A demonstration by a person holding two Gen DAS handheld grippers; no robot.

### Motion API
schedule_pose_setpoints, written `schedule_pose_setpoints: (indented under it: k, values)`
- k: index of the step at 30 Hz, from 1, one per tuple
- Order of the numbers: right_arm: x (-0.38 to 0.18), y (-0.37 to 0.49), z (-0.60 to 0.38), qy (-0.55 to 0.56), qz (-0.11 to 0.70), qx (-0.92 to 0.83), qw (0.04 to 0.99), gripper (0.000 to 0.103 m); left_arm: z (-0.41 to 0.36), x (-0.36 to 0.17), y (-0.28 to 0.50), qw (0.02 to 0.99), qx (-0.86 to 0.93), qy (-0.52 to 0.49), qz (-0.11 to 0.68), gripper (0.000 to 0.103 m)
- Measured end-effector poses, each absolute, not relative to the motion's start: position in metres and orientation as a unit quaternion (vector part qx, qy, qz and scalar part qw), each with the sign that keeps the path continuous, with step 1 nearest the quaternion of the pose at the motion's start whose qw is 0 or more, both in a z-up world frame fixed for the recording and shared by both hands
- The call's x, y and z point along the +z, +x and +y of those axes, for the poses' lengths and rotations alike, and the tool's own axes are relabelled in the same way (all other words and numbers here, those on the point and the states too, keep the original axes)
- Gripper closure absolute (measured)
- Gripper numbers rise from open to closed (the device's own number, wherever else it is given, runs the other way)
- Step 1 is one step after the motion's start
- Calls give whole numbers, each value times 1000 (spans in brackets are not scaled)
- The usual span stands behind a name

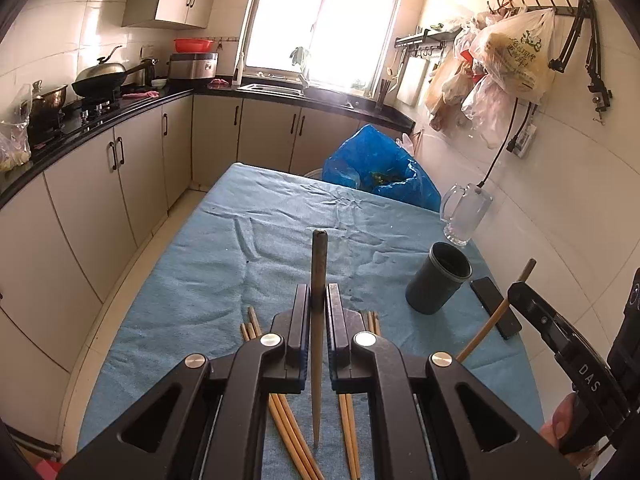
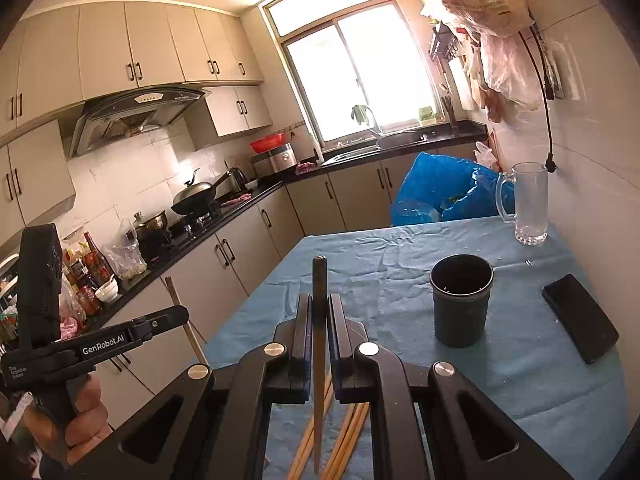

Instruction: Organize utensils

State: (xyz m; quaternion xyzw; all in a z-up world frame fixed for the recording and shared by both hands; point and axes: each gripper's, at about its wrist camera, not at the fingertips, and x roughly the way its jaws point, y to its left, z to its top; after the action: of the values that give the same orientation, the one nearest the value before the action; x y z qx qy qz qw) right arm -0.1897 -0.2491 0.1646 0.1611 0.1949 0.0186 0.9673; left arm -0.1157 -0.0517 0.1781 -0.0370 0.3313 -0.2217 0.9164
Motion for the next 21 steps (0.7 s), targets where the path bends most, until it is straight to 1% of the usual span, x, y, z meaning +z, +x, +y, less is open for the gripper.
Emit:
schedule_pose_setpoints:
  k: [21]
  values:
    - [171, -200, -261, 172, 185, 2, 967, 95, -55, 193, -129, 920, -237, -36, 310, 96]
